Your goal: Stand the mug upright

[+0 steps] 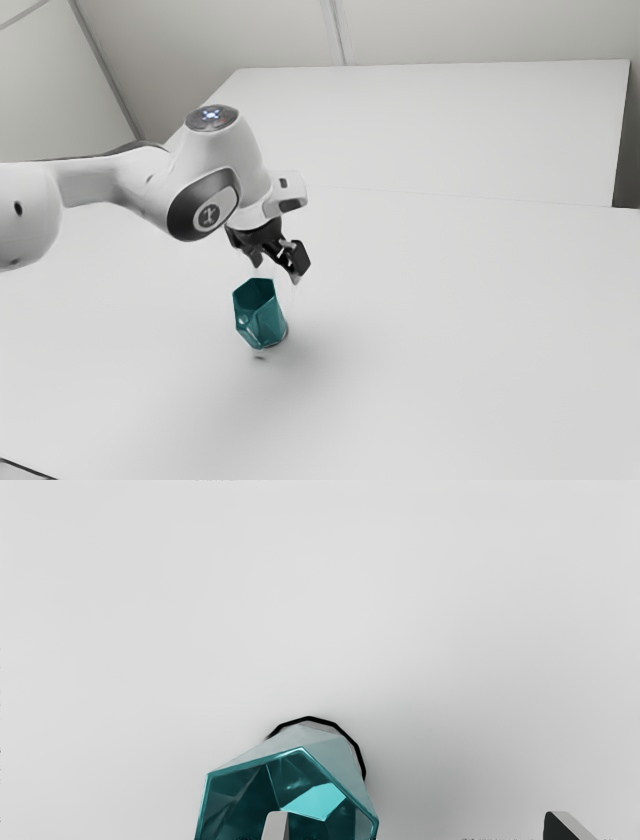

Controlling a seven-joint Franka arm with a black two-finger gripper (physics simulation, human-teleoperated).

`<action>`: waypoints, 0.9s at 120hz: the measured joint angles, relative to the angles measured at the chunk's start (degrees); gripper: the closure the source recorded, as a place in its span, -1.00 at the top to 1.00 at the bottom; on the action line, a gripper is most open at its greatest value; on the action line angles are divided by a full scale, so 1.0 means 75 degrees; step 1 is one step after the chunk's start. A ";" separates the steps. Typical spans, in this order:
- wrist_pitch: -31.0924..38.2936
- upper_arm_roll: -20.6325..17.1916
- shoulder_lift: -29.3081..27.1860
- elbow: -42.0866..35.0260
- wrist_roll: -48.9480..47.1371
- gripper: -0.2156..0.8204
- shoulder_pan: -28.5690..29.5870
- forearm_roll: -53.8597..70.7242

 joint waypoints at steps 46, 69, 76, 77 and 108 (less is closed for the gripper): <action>-0.2488 0.0018 0.0413 0.2115 0.0022 0.53 0.0502 -0.0724; -0.3398 0.0067 0.0636 0.3105 0.0058 0.54 0.0663 -0.0788; -0.3633 0.0083 0.0666 0.3349 0.0069 0.54 0.0706 -0.0795; -0.3667 0.0084 0.0669 0.3387 0.0071 0.54 0.0713 -0.0796; -0.4633 0.0111 0.0793 0.4480 0.0104 0.54 0.0838 -0.0799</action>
